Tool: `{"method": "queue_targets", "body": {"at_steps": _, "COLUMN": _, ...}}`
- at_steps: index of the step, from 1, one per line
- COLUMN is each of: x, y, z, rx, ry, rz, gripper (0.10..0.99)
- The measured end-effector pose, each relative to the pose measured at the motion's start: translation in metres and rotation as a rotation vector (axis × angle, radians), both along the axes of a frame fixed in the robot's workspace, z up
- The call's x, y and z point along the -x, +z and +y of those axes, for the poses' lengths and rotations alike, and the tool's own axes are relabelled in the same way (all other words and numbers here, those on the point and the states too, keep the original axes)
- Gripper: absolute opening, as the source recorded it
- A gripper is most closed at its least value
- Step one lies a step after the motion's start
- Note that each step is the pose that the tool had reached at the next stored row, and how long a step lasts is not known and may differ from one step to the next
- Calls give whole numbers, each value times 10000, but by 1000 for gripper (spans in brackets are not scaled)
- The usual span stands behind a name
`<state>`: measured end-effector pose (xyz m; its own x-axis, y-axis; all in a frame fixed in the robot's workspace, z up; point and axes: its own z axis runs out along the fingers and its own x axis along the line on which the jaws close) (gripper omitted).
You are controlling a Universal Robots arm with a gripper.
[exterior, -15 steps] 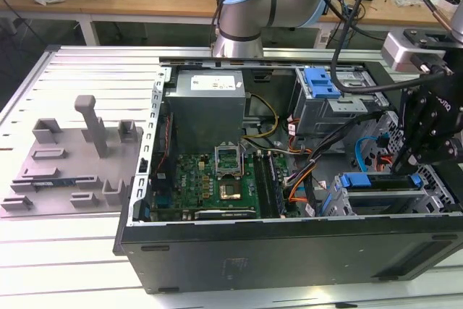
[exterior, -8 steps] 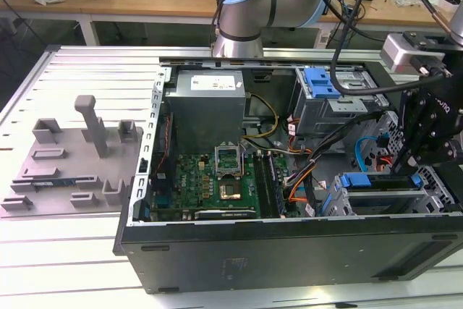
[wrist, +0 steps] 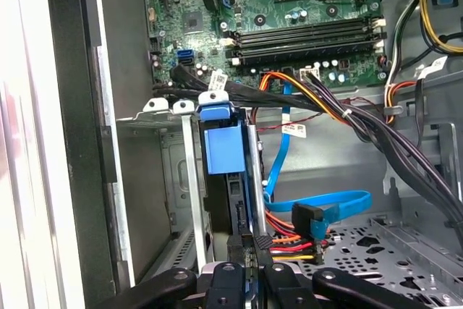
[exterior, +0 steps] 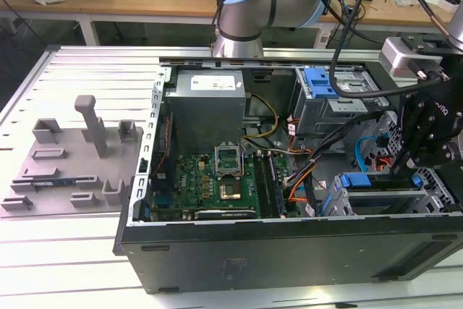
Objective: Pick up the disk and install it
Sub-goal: 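Insert the first disk wire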
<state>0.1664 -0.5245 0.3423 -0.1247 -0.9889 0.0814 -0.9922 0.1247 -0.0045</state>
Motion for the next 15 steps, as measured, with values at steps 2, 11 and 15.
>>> {"method": "queue_targets", "body": {"at_steps": 2, "x": 0, "y": -11, "z": 0, "rx": 3, "ry": 0, "rz": 0, "gripper": 169}}
{"method": "queue_targets", "body": {"at_steps": 11, "x": 0, "y": -59, "z": -1, "rx": 4, "ry": 4, "rz": -1, "gripper": 169}}
{"method": "queue_targets", "body": {"at_steps": 15, "x": 1, "y": -58, "z": -1, "rx": -2, "ry": 3, "rz": 1, "gripper": 302}}
